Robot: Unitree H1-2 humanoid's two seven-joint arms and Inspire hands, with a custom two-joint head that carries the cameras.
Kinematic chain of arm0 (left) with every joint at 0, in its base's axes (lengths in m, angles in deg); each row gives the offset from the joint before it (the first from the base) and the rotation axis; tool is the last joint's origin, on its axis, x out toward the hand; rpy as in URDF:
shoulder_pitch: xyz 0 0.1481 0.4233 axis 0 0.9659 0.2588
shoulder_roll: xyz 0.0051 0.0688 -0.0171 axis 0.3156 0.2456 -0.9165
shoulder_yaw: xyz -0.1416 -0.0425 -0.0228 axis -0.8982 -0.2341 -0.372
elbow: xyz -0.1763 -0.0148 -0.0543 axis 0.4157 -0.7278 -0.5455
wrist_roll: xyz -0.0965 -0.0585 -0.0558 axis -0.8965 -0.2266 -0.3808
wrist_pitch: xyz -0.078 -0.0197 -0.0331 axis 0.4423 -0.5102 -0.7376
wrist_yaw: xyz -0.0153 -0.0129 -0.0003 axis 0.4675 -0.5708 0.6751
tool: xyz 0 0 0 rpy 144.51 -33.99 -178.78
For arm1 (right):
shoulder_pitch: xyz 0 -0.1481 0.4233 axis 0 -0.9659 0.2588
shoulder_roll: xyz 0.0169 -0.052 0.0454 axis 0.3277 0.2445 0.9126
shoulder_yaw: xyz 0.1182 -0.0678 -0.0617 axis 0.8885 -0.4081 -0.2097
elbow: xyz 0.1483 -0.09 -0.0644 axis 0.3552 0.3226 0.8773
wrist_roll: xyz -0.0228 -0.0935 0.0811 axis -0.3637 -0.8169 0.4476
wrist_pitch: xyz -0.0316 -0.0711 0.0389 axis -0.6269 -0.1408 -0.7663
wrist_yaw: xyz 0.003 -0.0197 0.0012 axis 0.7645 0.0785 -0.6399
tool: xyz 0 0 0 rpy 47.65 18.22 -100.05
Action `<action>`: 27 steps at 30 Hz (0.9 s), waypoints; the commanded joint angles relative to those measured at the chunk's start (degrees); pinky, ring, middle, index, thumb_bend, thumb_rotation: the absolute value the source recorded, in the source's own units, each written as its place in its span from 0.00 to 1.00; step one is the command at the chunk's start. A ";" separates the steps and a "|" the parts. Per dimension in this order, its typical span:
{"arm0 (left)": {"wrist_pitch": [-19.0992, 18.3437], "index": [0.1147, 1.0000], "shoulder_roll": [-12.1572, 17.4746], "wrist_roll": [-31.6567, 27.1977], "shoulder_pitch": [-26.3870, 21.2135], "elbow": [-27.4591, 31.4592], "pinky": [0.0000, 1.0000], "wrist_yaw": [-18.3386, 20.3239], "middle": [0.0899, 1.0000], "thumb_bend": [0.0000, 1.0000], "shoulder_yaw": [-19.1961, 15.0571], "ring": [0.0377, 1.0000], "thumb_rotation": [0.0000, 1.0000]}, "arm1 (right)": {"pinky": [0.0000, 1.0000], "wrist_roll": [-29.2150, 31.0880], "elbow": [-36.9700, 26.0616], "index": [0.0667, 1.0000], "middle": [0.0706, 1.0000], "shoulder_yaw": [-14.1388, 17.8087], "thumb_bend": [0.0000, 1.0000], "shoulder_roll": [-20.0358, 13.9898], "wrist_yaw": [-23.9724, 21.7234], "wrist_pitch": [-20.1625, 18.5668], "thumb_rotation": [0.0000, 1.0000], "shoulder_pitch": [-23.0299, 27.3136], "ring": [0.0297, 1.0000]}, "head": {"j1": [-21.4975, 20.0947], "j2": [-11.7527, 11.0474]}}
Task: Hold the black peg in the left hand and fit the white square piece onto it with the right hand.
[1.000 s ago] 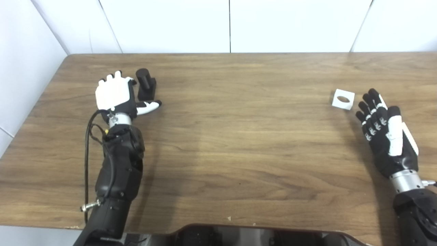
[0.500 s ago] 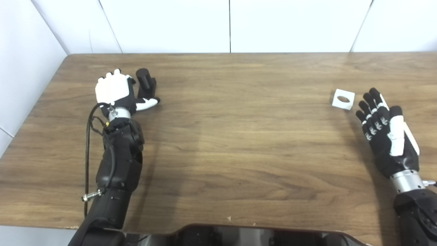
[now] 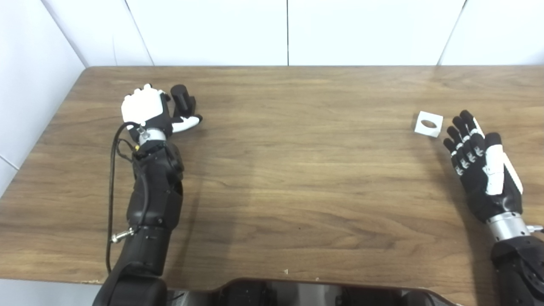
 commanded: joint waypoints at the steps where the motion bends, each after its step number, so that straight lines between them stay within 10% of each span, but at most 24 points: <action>1: -0.09 0.75 0.55 2.28 -3.67 0.04 1.00 -0.52 0.98 0.77 -0.82 1.00 0.63 | 1.00 0.06 0.89 1.00 1.00 0.13 0.61 0.33 0.05 1.34 0.98 -1.38 1.00 | 0.12 0.10; 27: -0.09 0.81 -0.52 6.04 -6.39 -5.87 1.00 1.31 0.99 0.76 -2.54 1.00 0.64 | 1.00 -1.49 1.30 1.00 1.00 0.23 0.58 0.41 0.52 1.55 0.99 -1.53 1.00 | 0.05 -0.02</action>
